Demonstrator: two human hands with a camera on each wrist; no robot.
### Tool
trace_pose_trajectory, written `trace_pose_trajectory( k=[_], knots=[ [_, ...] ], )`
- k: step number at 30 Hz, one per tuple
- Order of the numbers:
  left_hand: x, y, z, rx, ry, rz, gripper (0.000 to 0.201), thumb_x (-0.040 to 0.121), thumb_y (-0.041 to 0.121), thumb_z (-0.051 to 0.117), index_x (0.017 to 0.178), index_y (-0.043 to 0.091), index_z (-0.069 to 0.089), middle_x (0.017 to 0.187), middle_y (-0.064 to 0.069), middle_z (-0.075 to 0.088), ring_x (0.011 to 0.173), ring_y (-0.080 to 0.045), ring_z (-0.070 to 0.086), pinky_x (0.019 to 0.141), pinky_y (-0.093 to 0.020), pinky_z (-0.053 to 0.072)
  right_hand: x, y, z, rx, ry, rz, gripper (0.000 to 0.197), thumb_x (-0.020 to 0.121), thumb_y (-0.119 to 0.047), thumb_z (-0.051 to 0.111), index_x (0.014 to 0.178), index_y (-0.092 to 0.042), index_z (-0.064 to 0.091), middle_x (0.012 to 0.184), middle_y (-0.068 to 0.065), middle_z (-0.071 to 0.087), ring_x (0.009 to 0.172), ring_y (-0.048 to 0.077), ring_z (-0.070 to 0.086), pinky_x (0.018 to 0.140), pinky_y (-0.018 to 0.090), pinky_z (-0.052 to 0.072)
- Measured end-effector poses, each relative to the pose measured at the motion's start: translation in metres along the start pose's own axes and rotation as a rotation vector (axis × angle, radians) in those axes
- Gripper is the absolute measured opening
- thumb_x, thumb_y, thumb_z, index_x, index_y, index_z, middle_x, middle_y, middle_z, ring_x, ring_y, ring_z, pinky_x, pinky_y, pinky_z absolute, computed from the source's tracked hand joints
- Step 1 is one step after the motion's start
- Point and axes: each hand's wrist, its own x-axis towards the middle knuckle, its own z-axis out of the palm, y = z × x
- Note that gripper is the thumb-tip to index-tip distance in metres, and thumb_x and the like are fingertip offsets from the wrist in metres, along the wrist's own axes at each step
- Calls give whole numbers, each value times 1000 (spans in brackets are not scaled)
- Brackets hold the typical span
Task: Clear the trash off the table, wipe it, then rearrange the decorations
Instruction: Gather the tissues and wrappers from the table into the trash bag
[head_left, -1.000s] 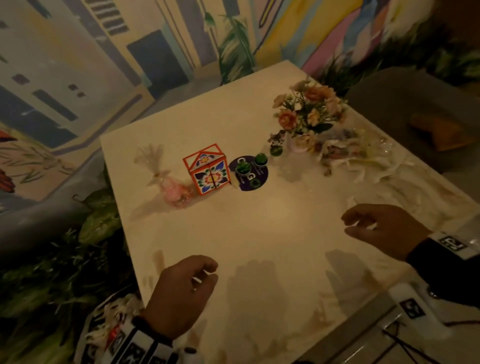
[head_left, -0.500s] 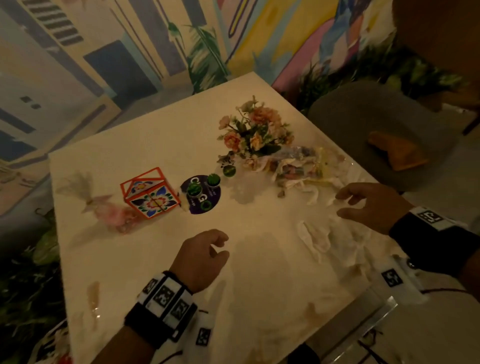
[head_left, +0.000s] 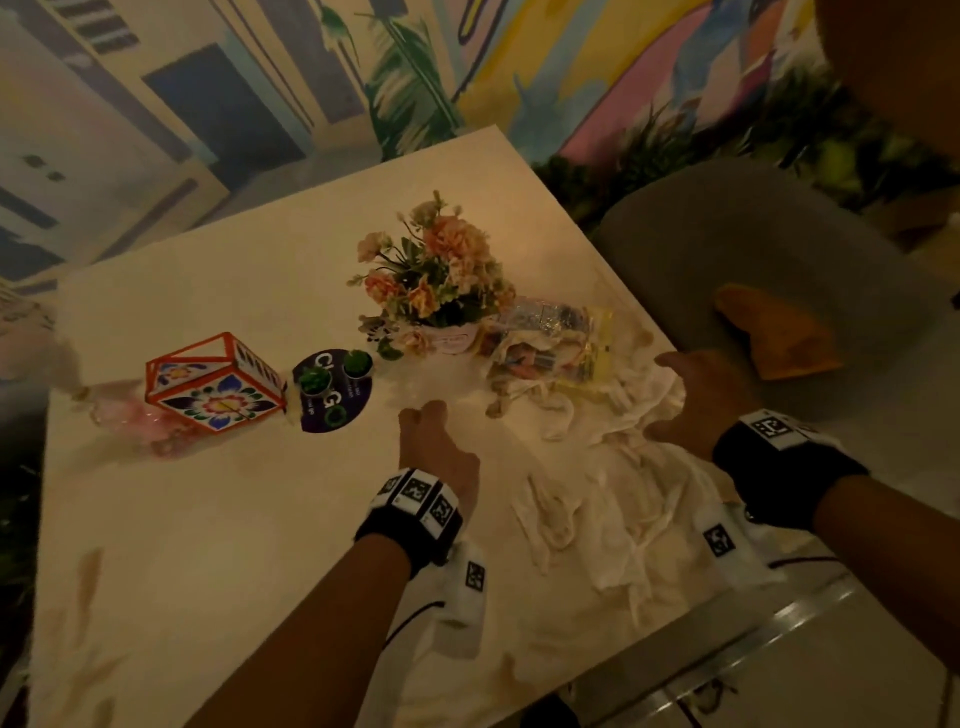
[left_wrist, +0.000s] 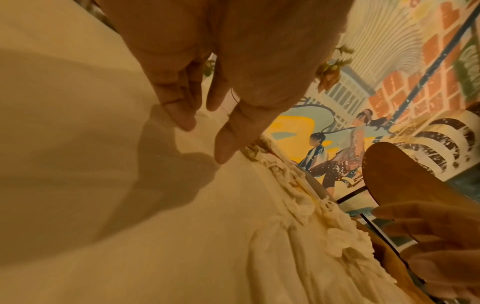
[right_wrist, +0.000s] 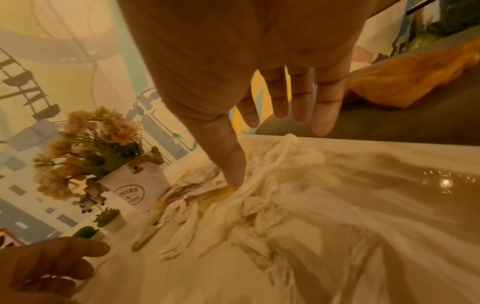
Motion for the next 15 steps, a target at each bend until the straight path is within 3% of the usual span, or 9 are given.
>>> trace_pose_trajectory(
  k=[2,5,8,12,15],
  knots=[
    [8,12,5,-36,-9,2,76,71,17,72,137,19,33,131,-7,26,114,-32,47,85,-28,40,7,3,4,11,-34,24,93,61,-43,82,139,-32,33,146,8,26,133,30,31,105,39,34],
    [17,34,10,-52,-21,-2,87,66,34,75,138,27,26,134,-4,24,122,-34,37,93,-39,42,16,1,10,35,-91,31,102,56,-52,83,140,-36,28,144,8,25,133,32,30,105,41,34],
    [20,53,14,-21,-6,20,92,64,45,76,138,30,23,129,-8,25,122,-36,32,97,-44,37,19,-3,18,57,-136,20,108,51,-56,83,140,-38,25,142,6,24,131,33,31,104,44,37],
    [22,72,22,149,-79,95,103,57,68,71,140,41,16,141,-9,20,130,-39,21,103,-53,29,19,-7,25,18,-158,6,102,54,-52,83,138,-34,29,137,6,27,125,35,33,102,43,38],
    [19,79,31,283,-157,133,105,60,72,66,143,43,10,152,-6,8,137,-40,9,105,-58,28,20,-11,26,21,-154,16,88,57,-46,84,130,-32,36,132,6,29,121,34,35,98,42,40]
  ],
)
